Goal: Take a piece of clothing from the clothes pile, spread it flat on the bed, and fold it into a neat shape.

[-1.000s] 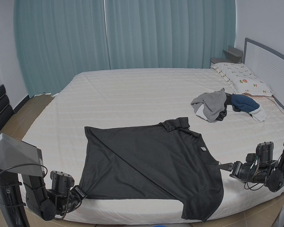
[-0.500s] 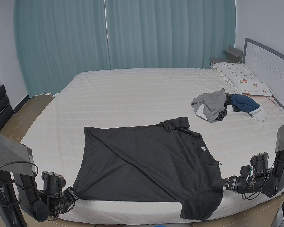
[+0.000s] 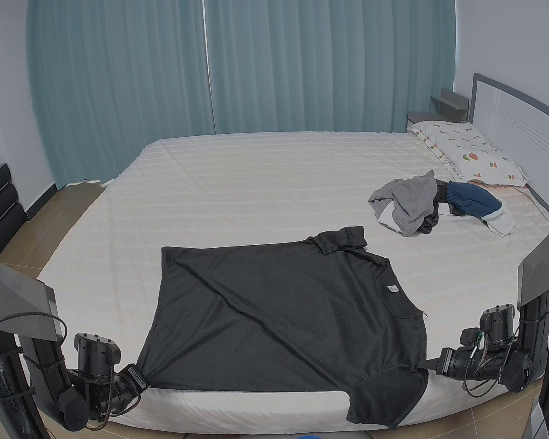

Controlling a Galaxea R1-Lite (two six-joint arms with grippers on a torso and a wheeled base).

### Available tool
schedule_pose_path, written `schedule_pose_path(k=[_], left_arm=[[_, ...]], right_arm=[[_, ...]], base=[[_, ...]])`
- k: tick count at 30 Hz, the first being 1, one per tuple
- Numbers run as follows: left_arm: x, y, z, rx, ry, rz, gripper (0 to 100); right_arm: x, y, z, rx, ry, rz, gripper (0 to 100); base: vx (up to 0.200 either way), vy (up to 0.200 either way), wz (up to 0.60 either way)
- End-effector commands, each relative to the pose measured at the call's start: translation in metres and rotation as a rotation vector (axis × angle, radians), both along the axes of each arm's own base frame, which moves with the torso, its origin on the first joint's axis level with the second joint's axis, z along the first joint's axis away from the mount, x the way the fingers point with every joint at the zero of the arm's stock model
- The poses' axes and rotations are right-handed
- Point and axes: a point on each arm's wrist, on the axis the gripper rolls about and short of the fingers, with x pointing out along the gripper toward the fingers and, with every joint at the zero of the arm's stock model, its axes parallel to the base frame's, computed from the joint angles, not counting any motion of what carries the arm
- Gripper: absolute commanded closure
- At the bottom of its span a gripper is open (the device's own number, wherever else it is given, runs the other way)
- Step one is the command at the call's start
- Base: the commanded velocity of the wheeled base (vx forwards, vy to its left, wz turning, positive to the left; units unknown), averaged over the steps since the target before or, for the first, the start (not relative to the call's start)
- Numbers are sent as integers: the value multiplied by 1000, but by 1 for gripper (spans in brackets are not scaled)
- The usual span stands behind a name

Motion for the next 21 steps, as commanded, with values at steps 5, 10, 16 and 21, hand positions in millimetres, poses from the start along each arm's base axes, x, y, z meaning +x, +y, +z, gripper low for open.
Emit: schedule_pose_path(k=[5,10,16,21], left_arm=[[-5,7,-1,4,25,-10,100],[-7,8,-2,18,37,-24,100],[-9,10,-3,27,53,-36,100],[-10,15,-3,31,61,-40,100]], right_arm=[[-7,-10,3,-25,5,-30,100],[-12,-13,4,-45,4,-23,100],[-13,-14,7,-46,0,-27,100],[-17,-19,11,-81,9,-13,100]], base=[[0,0,0],[0,0,0],[0,0,0],[0,0,0]])
